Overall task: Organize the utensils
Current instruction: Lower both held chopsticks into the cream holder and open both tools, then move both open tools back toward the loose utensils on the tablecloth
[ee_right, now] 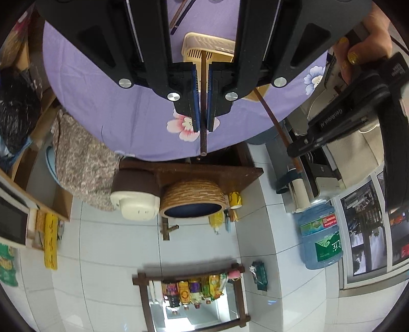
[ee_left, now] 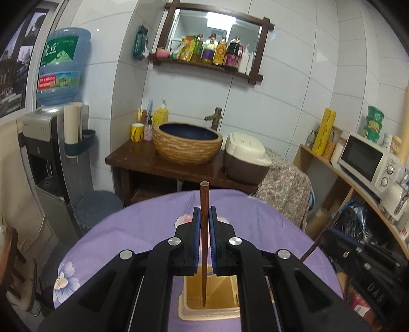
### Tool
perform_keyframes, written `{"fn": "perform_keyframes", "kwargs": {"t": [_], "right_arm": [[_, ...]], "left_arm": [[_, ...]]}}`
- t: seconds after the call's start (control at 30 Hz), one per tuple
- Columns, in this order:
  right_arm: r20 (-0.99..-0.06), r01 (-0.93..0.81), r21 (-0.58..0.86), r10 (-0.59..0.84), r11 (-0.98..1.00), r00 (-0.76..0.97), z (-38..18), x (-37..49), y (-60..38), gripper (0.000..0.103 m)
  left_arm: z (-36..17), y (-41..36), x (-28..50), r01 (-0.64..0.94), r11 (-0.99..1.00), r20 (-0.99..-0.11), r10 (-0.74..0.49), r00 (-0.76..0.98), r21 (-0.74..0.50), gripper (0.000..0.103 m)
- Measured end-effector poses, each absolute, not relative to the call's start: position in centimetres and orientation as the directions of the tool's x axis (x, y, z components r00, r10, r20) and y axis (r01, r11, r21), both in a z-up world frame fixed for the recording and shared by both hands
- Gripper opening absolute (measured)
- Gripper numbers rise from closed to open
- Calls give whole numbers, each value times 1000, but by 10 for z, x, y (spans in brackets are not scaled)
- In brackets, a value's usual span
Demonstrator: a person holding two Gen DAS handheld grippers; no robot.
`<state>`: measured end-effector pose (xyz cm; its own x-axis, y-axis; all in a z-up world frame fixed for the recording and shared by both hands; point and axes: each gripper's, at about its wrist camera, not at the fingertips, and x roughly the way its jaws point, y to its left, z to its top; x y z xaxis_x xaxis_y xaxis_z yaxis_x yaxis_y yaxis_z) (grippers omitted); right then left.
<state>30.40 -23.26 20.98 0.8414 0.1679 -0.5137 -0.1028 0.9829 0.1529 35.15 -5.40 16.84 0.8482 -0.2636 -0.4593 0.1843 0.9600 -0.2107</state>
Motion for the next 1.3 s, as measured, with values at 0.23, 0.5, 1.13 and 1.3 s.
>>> {"fn": "perform_keyframes", "kwargs": {"t": [0.23, 0.5, 1.13, 1.3], "right_arm": [[-529, -77, 198, 172, 977, 831, 194, 313, -245, 6], [-506, -65, 198, 159, 978, 848, 192, 308, -248, 16], [-403, -2, 127, 53, 992, 914, 189, 250, -257, 81], [-396, 15, 115, 32, 993, 918, 172, 220, -261, 82]], "left_arm": [[134, -49, 360, 172, 951, -529, -287, 799, -256, 8], [134, -44, 355, 166, 949, -529, -289, 798, -269, 8], [141, -23, 260, 227, 955, -382, -285, 879, -191, 84], [122, -13, 236, 208, 964, -402, -259, 878, -168, 94]]}}
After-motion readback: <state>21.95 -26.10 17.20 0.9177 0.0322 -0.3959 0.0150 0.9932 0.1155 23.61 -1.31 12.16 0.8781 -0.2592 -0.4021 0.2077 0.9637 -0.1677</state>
